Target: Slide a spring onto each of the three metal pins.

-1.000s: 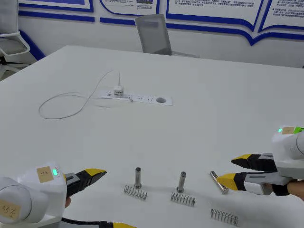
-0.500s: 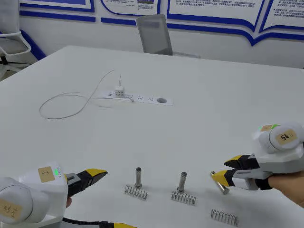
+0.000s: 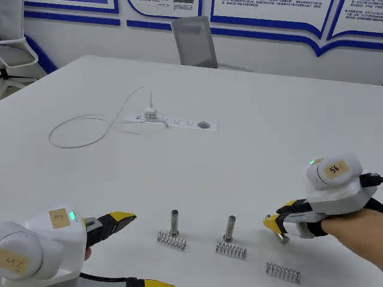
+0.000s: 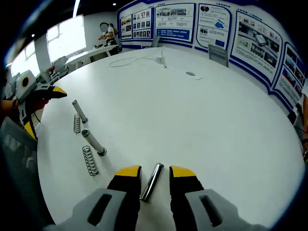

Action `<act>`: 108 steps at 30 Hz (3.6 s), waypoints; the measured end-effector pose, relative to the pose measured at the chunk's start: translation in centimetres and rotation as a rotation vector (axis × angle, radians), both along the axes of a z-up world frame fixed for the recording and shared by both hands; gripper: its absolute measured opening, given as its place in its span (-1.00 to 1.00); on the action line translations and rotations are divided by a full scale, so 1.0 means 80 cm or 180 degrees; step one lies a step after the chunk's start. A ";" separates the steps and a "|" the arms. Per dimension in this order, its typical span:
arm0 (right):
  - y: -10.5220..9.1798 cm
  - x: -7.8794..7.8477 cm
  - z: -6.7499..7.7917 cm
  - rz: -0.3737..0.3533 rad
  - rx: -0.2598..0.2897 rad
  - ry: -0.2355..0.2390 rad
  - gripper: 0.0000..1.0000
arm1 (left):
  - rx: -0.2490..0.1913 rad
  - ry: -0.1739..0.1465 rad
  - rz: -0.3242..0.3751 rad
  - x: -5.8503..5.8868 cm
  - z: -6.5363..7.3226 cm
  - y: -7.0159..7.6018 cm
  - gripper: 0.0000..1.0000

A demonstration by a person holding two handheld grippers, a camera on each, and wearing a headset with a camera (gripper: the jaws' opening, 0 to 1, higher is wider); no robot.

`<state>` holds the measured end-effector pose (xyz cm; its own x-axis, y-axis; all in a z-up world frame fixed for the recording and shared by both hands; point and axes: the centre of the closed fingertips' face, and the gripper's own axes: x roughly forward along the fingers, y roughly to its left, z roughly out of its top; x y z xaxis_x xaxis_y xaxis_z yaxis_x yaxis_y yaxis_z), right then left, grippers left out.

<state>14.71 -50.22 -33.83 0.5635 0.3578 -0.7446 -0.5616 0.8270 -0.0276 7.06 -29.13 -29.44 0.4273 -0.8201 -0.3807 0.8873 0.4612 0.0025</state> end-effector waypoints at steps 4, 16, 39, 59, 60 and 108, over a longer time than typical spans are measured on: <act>0.001 0.003 -0.005 -0.0048 0.0008 0.0052 -0.54 | -0.0001 0.0002 -0.0004 0.000 0.000 0.000 0.67; 0.001 0.007 -0.013 -0.0181 -0.0023 0.0151 -0.63 | -0.0011 0.0014 0.0010 0.000 -0.001 0.001 0.66; -0.002 0.008 -0.019 -0.0374 -0.0052 0.0326 -0.81 | -0.0004 0.0017 0.0020 0.001 -0.002 0.002 0.65; -0.001 -0.006 0.017 -0.0415 0.0173 0.0098 -0.82 | -0.0012 -0.0005 0.0031 0.001 0.002 0.002 0.63; -0.002 -0.008 0.020 -0.0414 0.0174 0.0075 -0.82 | -0.0013 -0.0008 0.0031 0.001 0.002 0.002 0.63; -0.013 -0.056 0.040 -0.0370 0.0139 -0.0075 -0.82 | -0.0017 -0.0033 0.0015 -0.001 0.007 -0.001 0.63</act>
